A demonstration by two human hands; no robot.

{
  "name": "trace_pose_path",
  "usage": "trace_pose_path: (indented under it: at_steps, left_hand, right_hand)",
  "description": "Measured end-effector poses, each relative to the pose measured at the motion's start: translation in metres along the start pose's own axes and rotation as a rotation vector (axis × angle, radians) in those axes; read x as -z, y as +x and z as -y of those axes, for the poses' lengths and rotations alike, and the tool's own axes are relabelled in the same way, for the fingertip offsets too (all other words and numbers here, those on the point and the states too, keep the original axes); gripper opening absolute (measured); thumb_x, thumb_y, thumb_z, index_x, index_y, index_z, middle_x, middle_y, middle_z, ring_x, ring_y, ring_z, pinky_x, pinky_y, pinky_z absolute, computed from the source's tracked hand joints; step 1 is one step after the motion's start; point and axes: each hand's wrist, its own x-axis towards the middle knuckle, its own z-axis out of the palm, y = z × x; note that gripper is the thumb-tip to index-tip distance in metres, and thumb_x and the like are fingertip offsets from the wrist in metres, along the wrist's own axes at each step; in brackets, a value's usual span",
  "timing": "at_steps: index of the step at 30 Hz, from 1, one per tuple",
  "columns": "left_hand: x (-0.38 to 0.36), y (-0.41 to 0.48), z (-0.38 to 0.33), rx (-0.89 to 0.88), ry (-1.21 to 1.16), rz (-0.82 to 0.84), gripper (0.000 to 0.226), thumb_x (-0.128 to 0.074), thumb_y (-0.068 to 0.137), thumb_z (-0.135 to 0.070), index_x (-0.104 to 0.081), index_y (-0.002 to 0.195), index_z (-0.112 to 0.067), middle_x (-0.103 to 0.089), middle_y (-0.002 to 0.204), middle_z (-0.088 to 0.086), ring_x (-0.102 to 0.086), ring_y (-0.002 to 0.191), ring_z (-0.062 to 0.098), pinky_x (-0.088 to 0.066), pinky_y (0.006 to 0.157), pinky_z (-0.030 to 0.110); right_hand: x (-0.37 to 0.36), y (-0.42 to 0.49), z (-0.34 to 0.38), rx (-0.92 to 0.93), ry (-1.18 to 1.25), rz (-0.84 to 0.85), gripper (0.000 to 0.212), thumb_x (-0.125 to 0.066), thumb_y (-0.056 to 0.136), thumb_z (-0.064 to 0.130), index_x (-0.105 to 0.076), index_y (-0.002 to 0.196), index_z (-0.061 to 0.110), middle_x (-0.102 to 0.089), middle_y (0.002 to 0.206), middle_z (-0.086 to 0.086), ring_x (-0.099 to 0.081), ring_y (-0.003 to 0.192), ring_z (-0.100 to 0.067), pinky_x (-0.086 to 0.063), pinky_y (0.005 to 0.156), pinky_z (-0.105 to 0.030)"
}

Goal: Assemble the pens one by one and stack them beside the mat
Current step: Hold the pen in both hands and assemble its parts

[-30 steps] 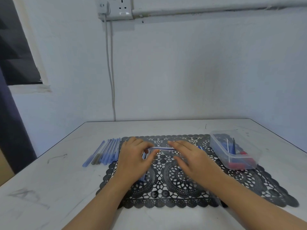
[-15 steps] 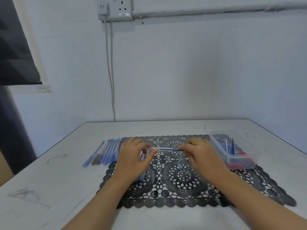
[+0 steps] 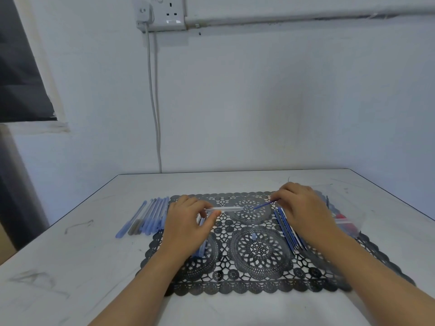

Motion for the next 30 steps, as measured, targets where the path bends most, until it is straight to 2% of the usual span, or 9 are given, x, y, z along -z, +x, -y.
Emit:
trace_pose_path:
  at_steps: [3,5,7,10,14,18,22,25,30]
  left_hand:
    - [0.0,0.0,0.001,0.0,-0.002,0.001,0.034,-0.049,0.079,-0.053,-0.069,0.083,-0.026,-0.056,0.07,-0.018,-0.05,0.075,0.006,-0.046,0.071,0.034]
    - [0.0,0.0,0.001,0.006,-0.01,0.002,0.035,-0.049,0.079,-0.054,-0.069,0.084,-0.026,-0.057,0.07,-0.017,-0.05,0.076,0.007,-0.046,0.071,0.035]
    - [0.0,0.0,0.0,0.01,-0.015,0.006,0.035,-0.049,0.079,-0.054,-0.069,0.084,-0.026,-0.058,0.071,-0.017,-0.051,0.076,0.007,-0.047,0.071,0.036]
    - [0.0,0.001,0.001,0.01,-0.011,0.014,0.036,-0.048,0.08,-0.054,-0.069,0.085,-0.026,-0.058,0.072,-0.016,-0.051,0.077,0.007,-0.047,0.072,0.037]
    - [-0.001,0.0,0.002,0.015,-0.011,0.012,0.037,-0.047,0.08,-0.055,-0.07,0.086,-0.025,-0.06,0.073,-0.015,-0.051,0.077,0.008,-0.046,0.072,0.036]
    - [0.0,0.0,0.001,0.01,-0.002,0.01,0.039,-0.047,0.08,-0.054,-0.07,0.085,-0.024,-0.06,0.073,-0.014,-0.051,0.077,0.008,-0.046,0.071,0.036]
    - [0.0,0.0,0.0,0.022,-0.009,0.015,0.04,-0.046,0.079,-0.055,-0.07,0.086,-0.024,-0.06,0.074,-0.014,-0.051,0.078,0.008,-0.046,0.072,0.036]
    - [0.0,0.0,0.001,0.024,-0.011,0.016,0.039,-0.046,0.079,-0.055,-0.07,0.086,-0.025,-0.06,0.073,-0.014,-0.051,0.078,0.008,-0.046,0.073,0.036]
    - [-0.001,-0.001,0.001,0.024,-0.013,0.018,0.039,-0.046,0.079,-0.056,-0.07,0.085,-0.025,-0.059,0.073,-0.015,-0.05,0.078,0.007,-0.045,0.073,0.034]
  right_hand:
    - [-0.003,-0.002,-0.002,0.001,0.108,0.115,0.018,-0.067,0.077,-0.002,-0.067,0.083,0.015,-0.067,0.083,0.0,-0.059,0.081,-0.022,-0.049,0.074,-0.034]
    - [-0.005,-0.003,-0.003,0.004,0.142,0.245,0.016,-0.061,0.082,0.001,-0.065,0.085,0.016,-0.066,0.086,0.002,-0.057,0.085,-0.016,-0.048,0.079,-0.032]
    - [-0.009,-0.005,-0.004,-0.017,0.18,0.38,0.017,-0.057,0.085,0.003,-0.065,0.087,0.018,-0.067,0.089,0.004,-0.058,0.087,-0.011,-0.048,0.082,-0.03]
    - [-0.014,-0.007,-0.009,-0.051,0.204,0.497,0.026,-0.055,0.085,0.002,-0.06,0.081,0.027,-0.069,0.089,0.005,-0.063,0.086,-0.01,-0.05,0.082,-0.031]
    - [-0.017,-0.006,-0.014,-0.098,0.172,0.512,0.032,-0.051,0.085,-0.003,-0.054,0.075,0.027,-0.069,0.094,0.0,-0.063,0.091,-0.016,-0.049,0.079,-0.029]
    - [-0.023,-0.007,-0.019,-0.109,0.149,0.49,0.038,-0.051,0.081,-0.01,-0.054,0.072,0.027,-0.067,0.089,0.0,-0.061,0.094,-0.018,-0.049,0.082,-0.033]
    - [-0.022,-0.005,-0.02,-0.124,0.087,0.527,0.038,-0.052,0.076,-0.014,-0.054,0.075,0.024,-0.056,0.083,0.006,-0.057,0.087,-0.014,-0.04,0.073,-0.021]
    - [-0.022,-0.005,-0.021,-0.124,0.049,0.537,0.039,-0.049,0.073,-0.018,-0.059,0.08,0.02,-0.058,0.096,0.002,-0.056,0.094,-0.016,-0.032,0.071,-0.017]
    - [-0.027,-0.005,-0.024,-0.118,0.035,0.525,0.037,-0.049,0.077,-0.017,-0.067,0.09,0.014,-0.059,0.113,-0.001,-0.054,0.103,-0.016,-0.037,0.082,-0.017]
